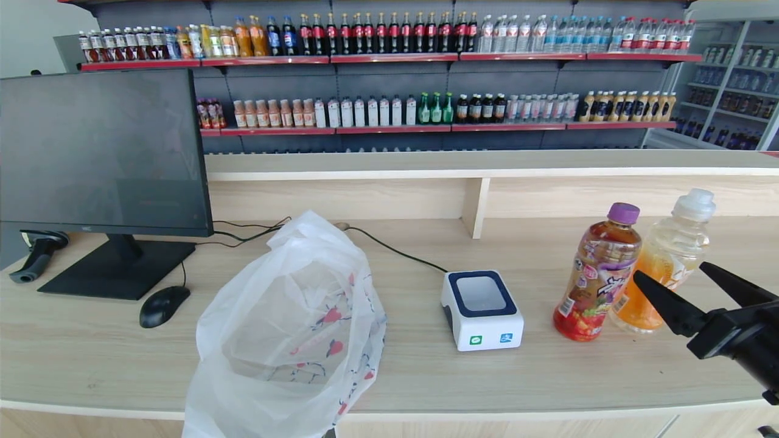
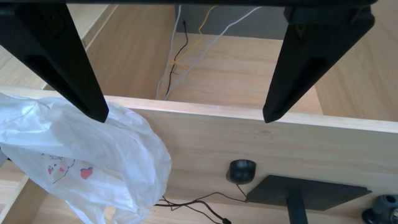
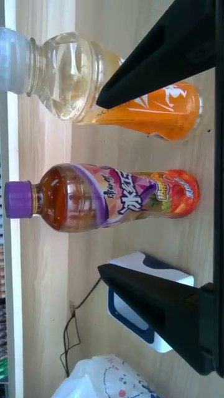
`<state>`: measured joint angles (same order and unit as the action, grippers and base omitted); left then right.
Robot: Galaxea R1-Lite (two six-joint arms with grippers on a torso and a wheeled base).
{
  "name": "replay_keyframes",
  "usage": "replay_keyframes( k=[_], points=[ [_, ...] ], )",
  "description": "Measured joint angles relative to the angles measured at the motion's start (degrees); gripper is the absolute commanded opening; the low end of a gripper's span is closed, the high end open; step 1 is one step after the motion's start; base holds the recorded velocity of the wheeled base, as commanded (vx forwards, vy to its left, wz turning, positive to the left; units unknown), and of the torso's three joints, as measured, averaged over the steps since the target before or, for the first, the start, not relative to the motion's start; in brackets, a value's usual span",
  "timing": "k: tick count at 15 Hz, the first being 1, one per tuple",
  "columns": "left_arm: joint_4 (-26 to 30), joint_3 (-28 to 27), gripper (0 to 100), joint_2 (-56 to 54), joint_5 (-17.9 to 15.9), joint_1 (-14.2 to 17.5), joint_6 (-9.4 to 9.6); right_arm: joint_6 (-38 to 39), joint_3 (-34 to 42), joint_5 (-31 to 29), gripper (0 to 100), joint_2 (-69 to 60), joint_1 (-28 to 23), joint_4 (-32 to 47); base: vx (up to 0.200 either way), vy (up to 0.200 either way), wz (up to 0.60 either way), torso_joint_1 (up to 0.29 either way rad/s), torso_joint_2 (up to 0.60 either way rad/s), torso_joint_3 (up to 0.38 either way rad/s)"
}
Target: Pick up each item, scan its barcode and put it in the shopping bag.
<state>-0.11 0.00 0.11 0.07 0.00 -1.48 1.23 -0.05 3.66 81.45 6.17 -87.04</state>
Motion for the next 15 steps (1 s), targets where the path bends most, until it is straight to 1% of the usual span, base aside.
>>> replay_keyframes(
  k=[2,5,15],
  points=[
    [-0.02,0.0,100,0.0,0.0,0.0,0.0,-1.02,-1.51,1.58,100,1.74,-0.05,-0.18,0.0,0.0,0.0,0.0,0.0,0.0],
    [-0.02,0.0,100,0.0,0.0,0.0,0.0,-1.23,-4.17,2.08,100,6.16,-0.44,-0.3,0.0,0.0,0.0,0.0,0.0,0.0],
    [-0.02,0.0,100,0.0,0.0,0.0,0.0,0.73,-3.22,2.61,100,14.58,-1.07,-0.63,0.0,0.0,0.0,0.0,0.0,0.0]
  ],
)
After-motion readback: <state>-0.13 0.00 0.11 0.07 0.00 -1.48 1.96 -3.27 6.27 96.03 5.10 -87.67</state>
